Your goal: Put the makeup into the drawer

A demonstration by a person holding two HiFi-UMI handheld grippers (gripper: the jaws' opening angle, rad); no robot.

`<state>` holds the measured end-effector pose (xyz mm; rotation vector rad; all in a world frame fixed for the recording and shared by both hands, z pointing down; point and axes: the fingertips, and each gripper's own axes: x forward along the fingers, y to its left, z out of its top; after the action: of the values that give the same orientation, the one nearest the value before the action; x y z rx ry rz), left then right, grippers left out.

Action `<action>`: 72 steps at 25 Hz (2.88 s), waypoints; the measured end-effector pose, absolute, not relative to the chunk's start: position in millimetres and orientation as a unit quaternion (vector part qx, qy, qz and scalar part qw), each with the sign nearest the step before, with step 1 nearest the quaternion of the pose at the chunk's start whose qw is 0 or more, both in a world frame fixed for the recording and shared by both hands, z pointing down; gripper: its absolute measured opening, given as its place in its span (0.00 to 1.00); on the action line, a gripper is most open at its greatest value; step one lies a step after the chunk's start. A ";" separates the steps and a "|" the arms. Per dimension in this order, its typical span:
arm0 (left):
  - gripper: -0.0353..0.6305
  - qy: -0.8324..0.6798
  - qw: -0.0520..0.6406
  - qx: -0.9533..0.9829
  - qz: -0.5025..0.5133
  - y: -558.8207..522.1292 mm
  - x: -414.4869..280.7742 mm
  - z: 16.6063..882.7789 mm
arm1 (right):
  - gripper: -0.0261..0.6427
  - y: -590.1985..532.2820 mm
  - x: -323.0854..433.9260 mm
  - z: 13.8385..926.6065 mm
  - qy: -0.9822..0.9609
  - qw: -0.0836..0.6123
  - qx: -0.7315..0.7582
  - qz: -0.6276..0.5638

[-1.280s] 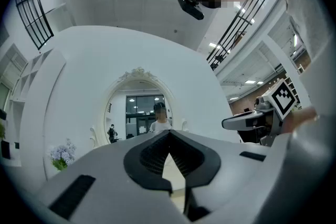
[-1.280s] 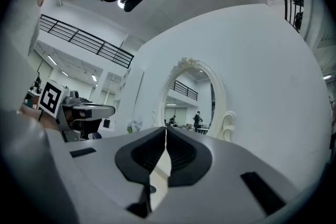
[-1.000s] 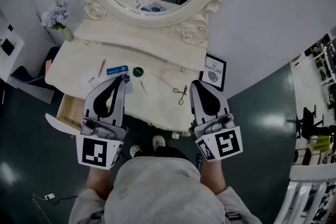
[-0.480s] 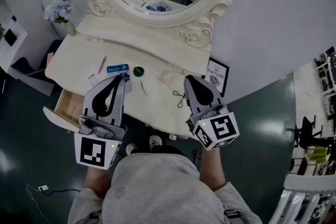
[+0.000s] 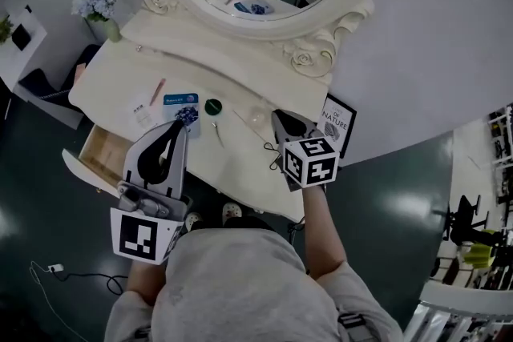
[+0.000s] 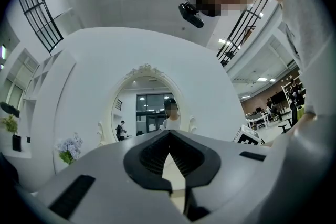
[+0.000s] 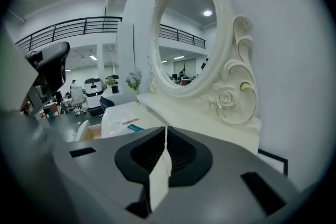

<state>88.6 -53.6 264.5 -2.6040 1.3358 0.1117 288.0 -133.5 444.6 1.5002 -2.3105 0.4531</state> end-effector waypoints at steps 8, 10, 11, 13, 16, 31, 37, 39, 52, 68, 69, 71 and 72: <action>0.07 0.489 0.092 -0.867 0.034 -61.7 82.8 272.9 | 0.08 -151.2 288.5 520.3 -0.796 0.243 0.505 0.229; 0.07 0.503 0.086 -0.859 0.046 -66.0 80.5 269.0 | 0.08 -154.5 289.9 535.1 -0.788 0.249 0.507 0.243; 0.07 0.509 0.084 -0.856 0.048 -67.6 79.7 268.4 | 0.08 -156.4 291.2 541.3 -0.784 0.251 0.510 0.248; 0.07 0.513 0.082 -0.853 0.040 -68.4 78.3 271.9 | 0.09 -160.3 293.0 551.5 -0.777 0.254 0.516 0.256; 0.07 0.526 0.077 -0.846 0.042 -71.2 74.6 270.8 | 0.24 -165.5 290.4 564.5 -0.770 0.254 0.516 0.276; 0.07 0.558 0.069 -0.827 0.022 -66.0 60.0 280.4 | 0.34 -183.4 284.6 600.9 -0.744 0.265 0.524 0.319; 0.07 0.570 0.072 -0.818 0.019 -61.6 56.1 279.5 | 0.18 -185.0 285.7 600.5 -0.751 0.234 0.523 0.328; 0.07 0.575 0.073 -0.815 0.019 -59.8 54.7 278.8 | 0.14 -185.5 285.3 595.2 -0.757 0.225 0.525 0.316; 0.07 0.616 0.084 -0.783 0.017 -42.2 38.5 278.8 | 0.10 -176.9 258.4 519.5 -0.834 0.091 0.485 0.247; 0.07 0.646 0.084 -0.758 0.033 -48.9 -63.1 271.4 | 0.10 -176.4 129.8 456.0 -0.901 0.019 0.387 0.196; 0.07 0.647 0.083 -0.757 0.033 -48.7 -70.5 270.8 | 0.10 -176.5 119.4 454.6 -0.904 0.019 0.381 0.194; 0.07 0.650 0.084 -0.754 0.034 -48.2 -84.3 269.7 | 0.10 -176.4 98.8 452.8 -0.909 0.020 0.369 0.192; 0.07 0.652 0.085 -0.753 0.035 -47.9 -90.9 269.3 | 0.10 -176.2 88.7 452.1 -0.912 0.021 0.363 0.191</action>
<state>-90.9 -47.9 269.3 -2.2465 1.9436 0.1033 88.7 -176.2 452.1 1.1241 -2.8278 0.5916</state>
